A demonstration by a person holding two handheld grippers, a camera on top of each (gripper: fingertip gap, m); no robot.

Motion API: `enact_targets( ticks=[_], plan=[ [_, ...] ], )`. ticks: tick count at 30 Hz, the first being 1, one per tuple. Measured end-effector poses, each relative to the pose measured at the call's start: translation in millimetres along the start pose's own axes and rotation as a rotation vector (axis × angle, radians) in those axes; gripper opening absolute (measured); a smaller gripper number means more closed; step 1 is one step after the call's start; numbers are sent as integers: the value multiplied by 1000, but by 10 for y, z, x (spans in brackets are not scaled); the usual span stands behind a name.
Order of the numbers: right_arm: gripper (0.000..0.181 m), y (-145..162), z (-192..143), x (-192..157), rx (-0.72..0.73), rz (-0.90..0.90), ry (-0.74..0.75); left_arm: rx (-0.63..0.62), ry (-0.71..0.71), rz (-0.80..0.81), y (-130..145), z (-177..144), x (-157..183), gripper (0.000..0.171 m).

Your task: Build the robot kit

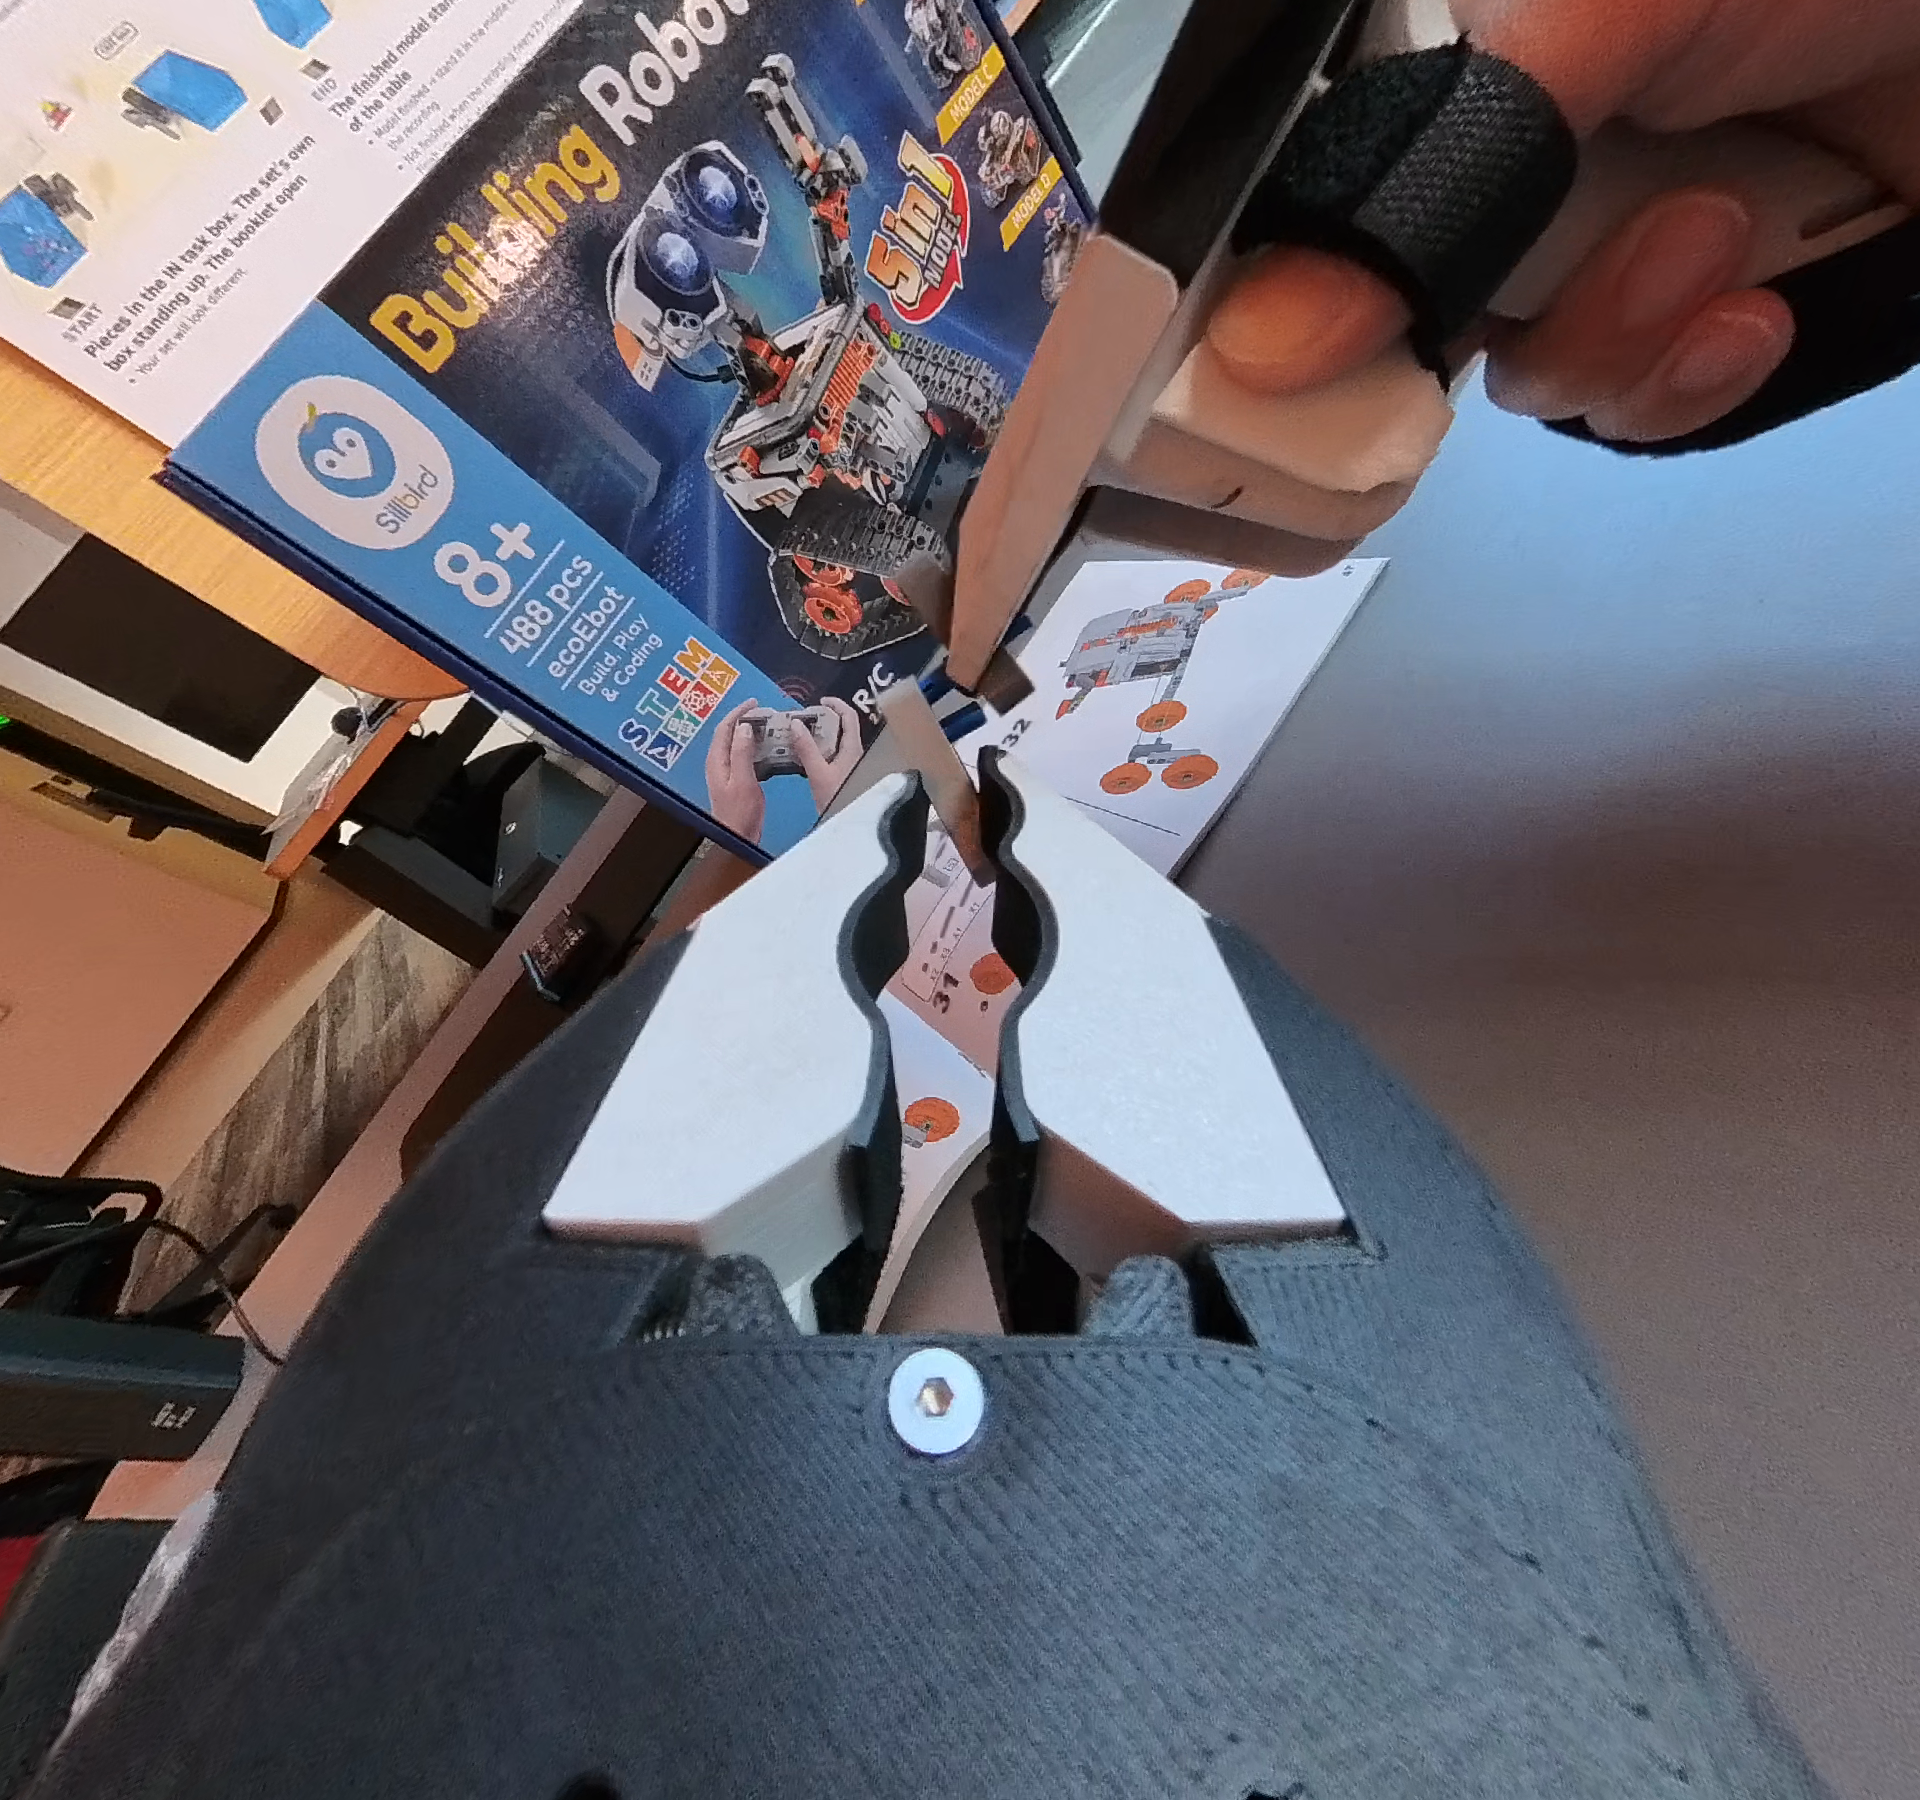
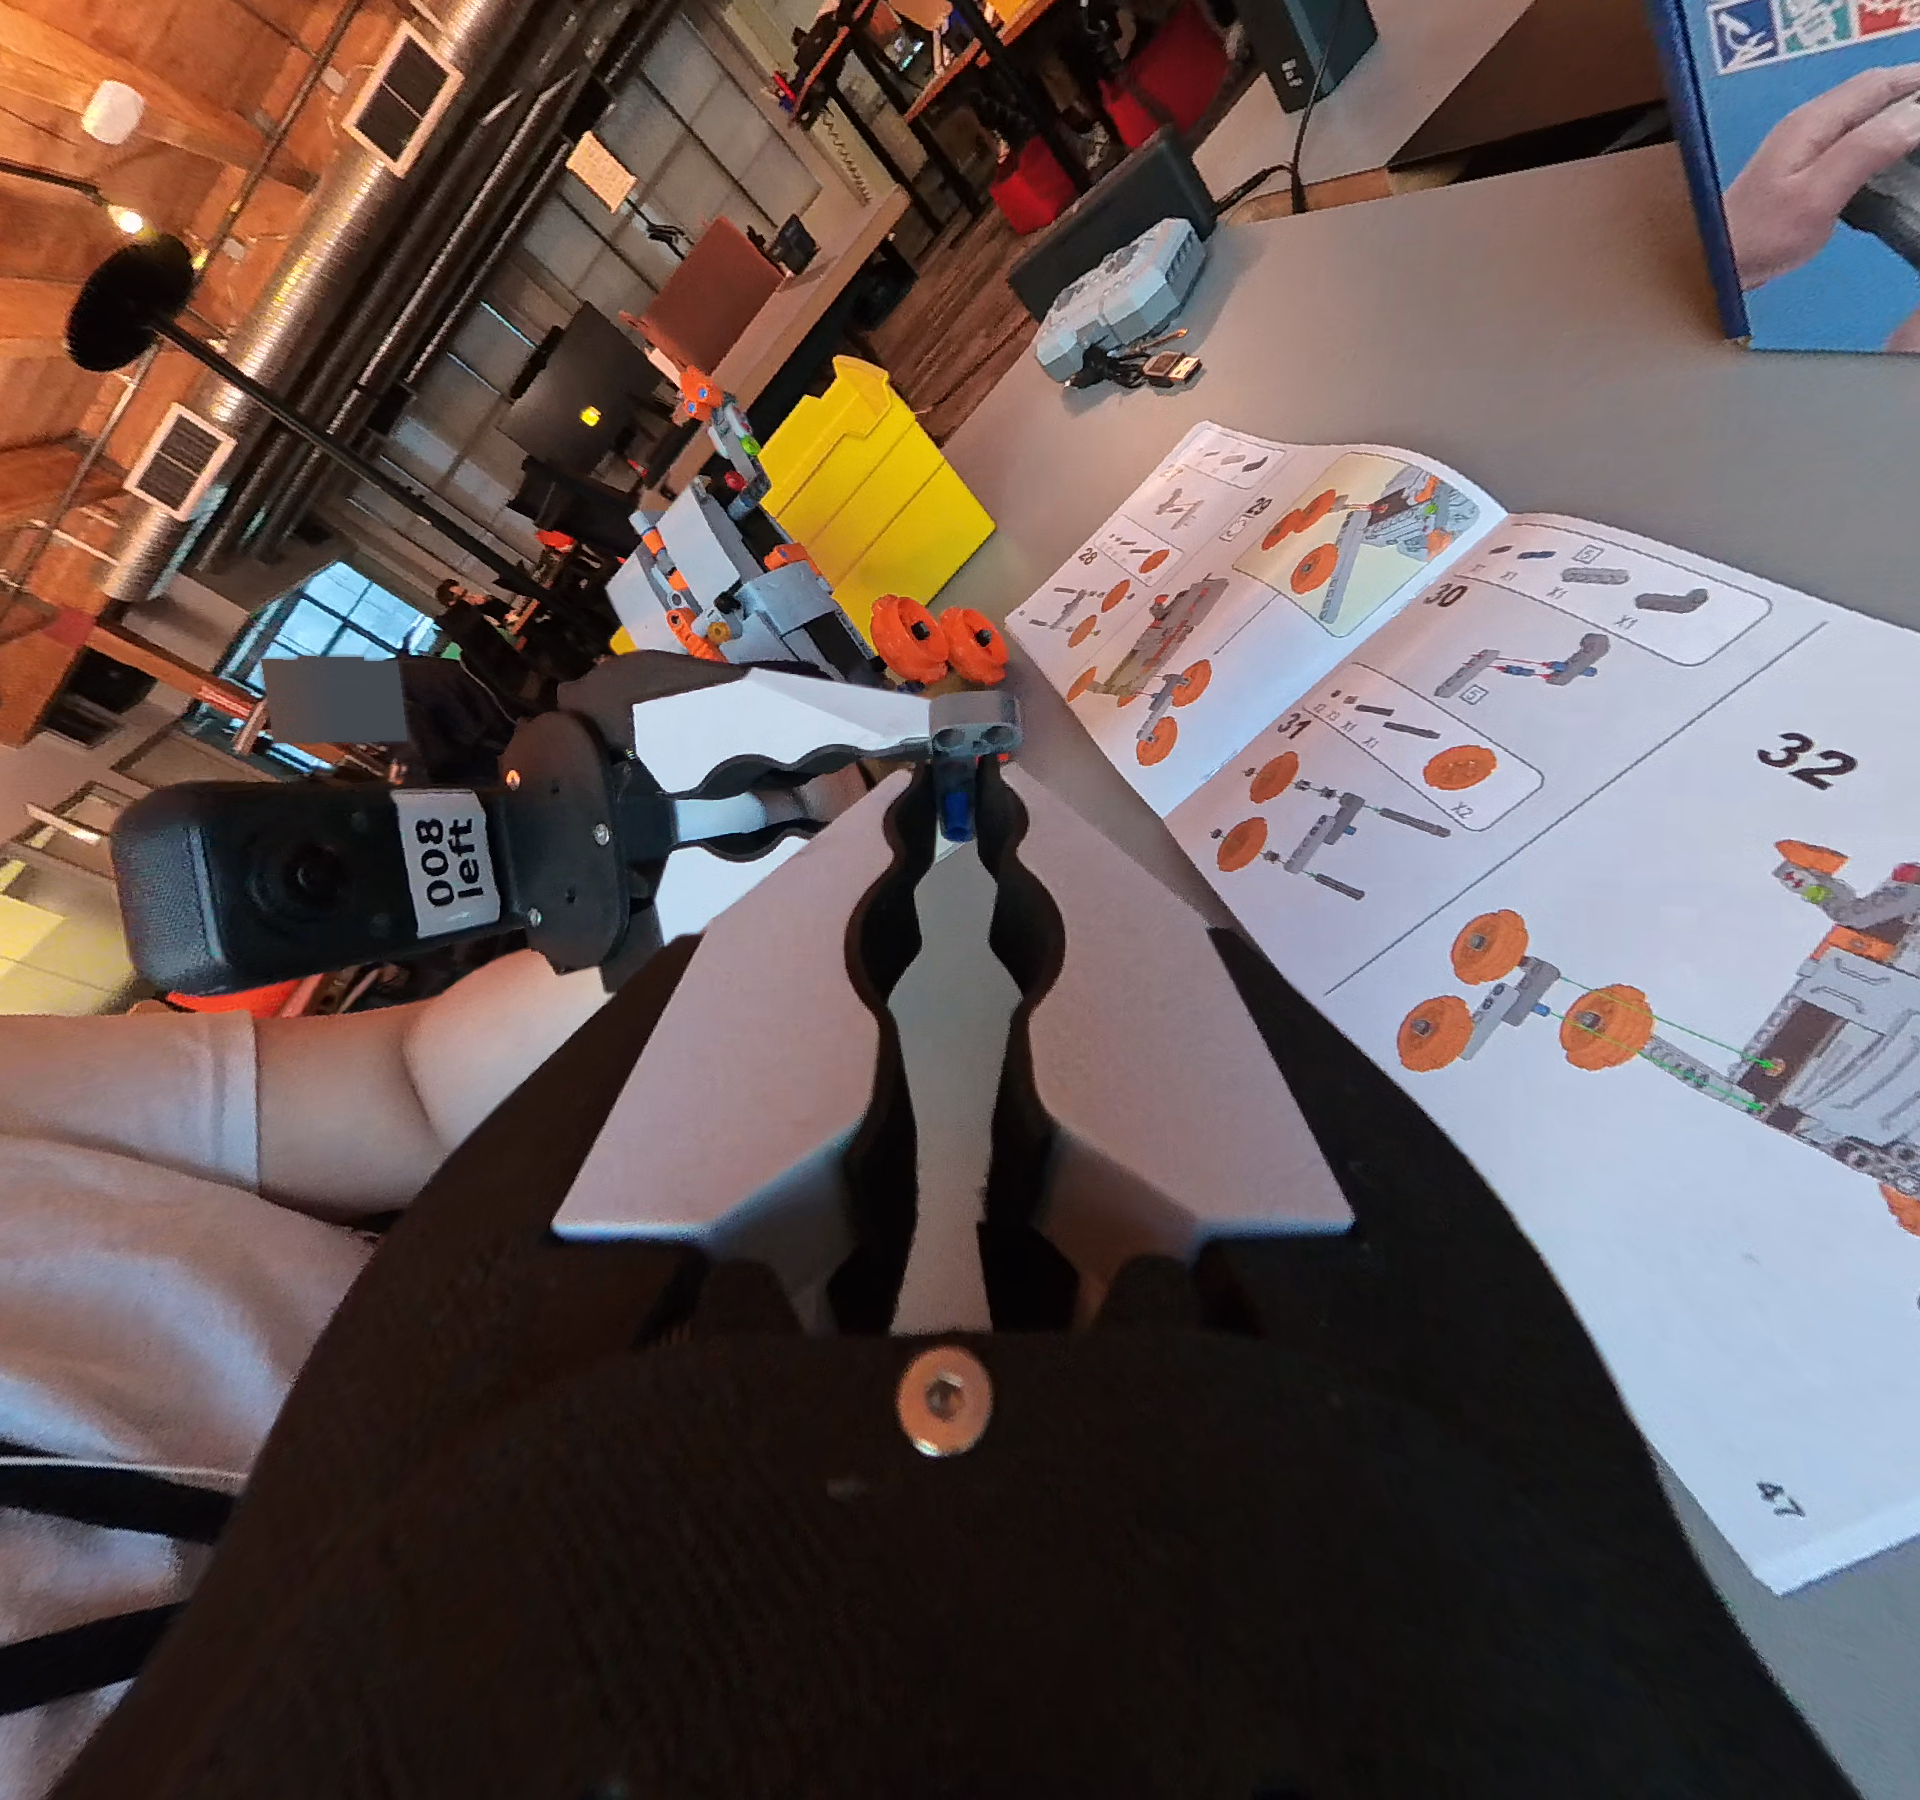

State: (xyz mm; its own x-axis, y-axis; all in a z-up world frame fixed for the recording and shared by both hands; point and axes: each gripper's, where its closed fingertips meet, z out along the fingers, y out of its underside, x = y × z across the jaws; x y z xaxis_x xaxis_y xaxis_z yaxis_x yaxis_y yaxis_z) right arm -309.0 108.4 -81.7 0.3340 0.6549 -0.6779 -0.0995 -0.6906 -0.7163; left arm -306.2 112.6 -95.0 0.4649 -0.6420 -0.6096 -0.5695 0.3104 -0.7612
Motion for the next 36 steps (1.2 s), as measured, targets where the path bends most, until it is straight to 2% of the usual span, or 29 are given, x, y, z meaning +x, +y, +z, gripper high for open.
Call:
enact_targets(
  ticks=[4, 11, 24, 30, 36],
  plan=[
    [6, -5, -13, -45, 17, 19, -74, 28, 28, -10, -25, -31, 5, 8],
    [6, 30, 15, -52, 20, 71, -116, 23, 68, 18, 14, -64, 23, 8],
    [7, -74, 119, -13, 200, 21, -49, -17, -4, -42, 74, -40, -103, 8],
    [7, -96, 107, -13, 238, 71, -84, -24, -15, -62, 57, -33, -106, 8],
    [7, -52, 176, 72, 249, 187, -118, -112, -52, -132, 176, -2, -130, 7]
  ],
)
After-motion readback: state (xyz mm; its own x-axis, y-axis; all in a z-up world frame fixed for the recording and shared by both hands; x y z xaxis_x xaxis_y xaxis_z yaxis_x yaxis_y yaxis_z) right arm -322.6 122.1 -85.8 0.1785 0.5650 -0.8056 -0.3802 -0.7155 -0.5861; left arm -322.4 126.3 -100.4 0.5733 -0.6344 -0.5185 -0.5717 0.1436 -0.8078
